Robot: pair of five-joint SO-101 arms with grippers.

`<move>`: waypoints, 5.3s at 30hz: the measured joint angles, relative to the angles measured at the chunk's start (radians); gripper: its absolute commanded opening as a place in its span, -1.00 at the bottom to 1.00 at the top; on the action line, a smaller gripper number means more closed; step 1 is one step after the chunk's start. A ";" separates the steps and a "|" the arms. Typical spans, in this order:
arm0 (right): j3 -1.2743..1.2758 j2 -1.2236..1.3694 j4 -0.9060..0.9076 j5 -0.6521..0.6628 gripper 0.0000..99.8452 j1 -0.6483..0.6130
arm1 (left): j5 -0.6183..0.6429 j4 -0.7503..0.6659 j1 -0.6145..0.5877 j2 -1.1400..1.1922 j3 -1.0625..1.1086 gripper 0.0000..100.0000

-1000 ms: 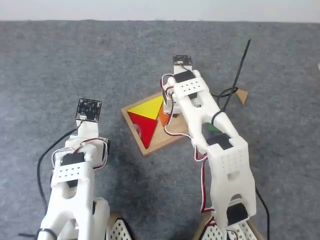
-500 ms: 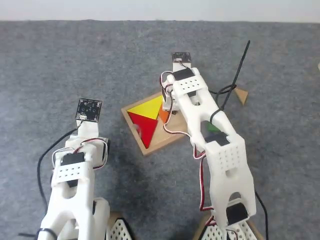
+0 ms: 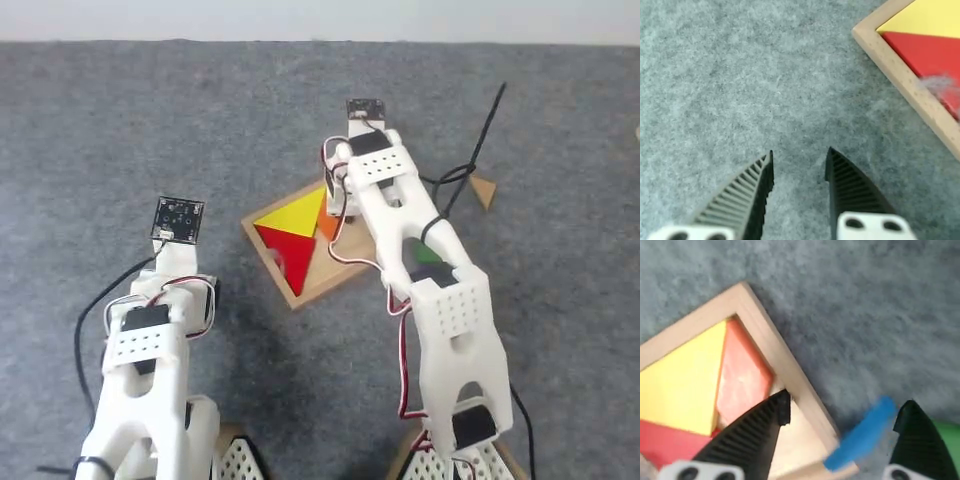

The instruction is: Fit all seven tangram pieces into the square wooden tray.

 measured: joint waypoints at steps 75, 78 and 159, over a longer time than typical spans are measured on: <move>0.370 -0.160 -0.350 0.278 -0.34 0.101 | 0.000 0.000 0.000 0.000 0.000 -0.66; 0.362 -0.160 -0.284 0.278 -0.34 0.075 | 0.000 0.000 0.000 0.000 0.000 -0.66; 0.677 -0.388 -0.528 0.161 -0.34 -0.250 | 0.055 -0.043 -0.057 0.000 -0.026 -0.65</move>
